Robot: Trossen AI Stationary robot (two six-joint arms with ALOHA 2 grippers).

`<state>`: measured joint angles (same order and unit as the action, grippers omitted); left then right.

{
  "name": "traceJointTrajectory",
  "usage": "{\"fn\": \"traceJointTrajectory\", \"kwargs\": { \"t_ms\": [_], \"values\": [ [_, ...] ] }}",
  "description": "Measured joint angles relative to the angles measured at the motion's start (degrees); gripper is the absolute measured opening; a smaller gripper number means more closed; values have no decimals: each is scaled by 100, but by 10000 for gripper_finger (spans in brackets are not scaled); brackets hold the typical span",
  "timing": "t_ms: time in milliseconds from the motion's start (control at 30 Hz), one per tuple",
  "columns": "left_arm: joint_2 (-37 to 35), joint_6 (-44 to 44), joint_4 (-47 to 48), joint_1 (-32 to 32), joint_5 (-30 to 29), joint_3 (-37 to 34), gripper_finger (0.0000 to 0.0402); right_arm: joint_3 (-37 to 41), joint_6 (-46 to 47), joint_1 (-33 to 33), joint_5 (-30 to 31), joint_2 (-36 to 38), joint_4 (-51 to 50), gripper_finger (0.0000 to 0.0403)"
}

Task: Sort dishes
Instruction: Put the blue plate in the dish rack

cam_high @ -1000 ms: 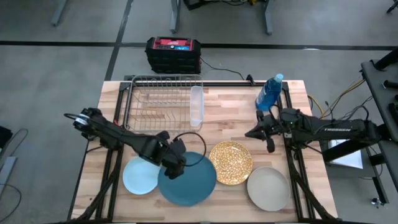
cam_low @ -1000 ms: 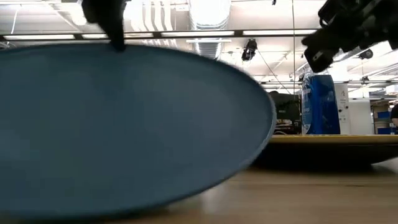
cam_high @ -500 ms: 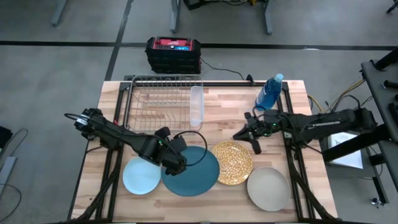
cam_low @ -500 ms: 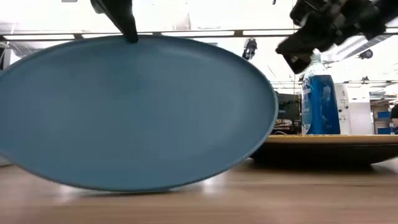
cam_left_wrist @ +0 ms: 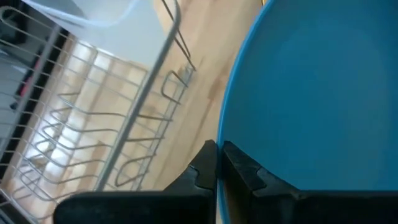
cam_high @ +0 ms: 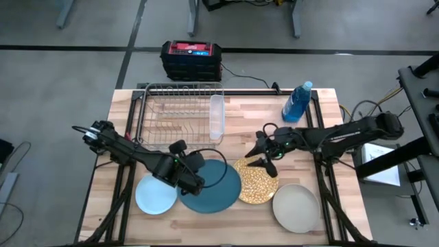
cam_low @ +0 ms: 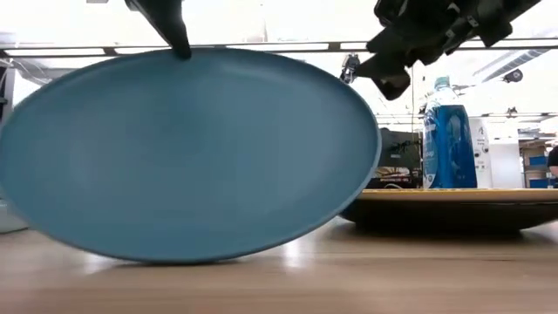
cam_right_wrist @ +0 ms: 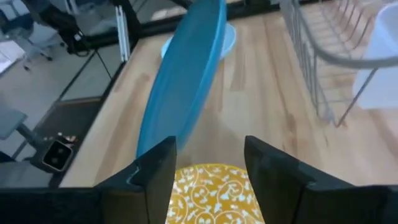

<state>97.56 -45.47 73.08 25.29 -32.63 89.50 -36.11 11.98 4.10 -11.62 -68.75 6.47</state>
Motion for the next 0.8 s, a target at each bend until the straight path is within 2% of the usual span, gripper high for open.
{"fn": "traceJointTrajectory", "kwargs": {
  "t_ms": [233, 467, 800],
  "values": [
    [-4, 2, -1, 46, -401, 285, 0, -272, 180, 29, 128, -591, 113, 190],
    [38, 168, -70, 119, -523, 471, 0, -438, 176, 39, 120, -822, 102, 186],
    [242, 71, 176, 136, -510, 461, 0, -454, 151, 99, 127, -46, -27, 186]
  ]
}}
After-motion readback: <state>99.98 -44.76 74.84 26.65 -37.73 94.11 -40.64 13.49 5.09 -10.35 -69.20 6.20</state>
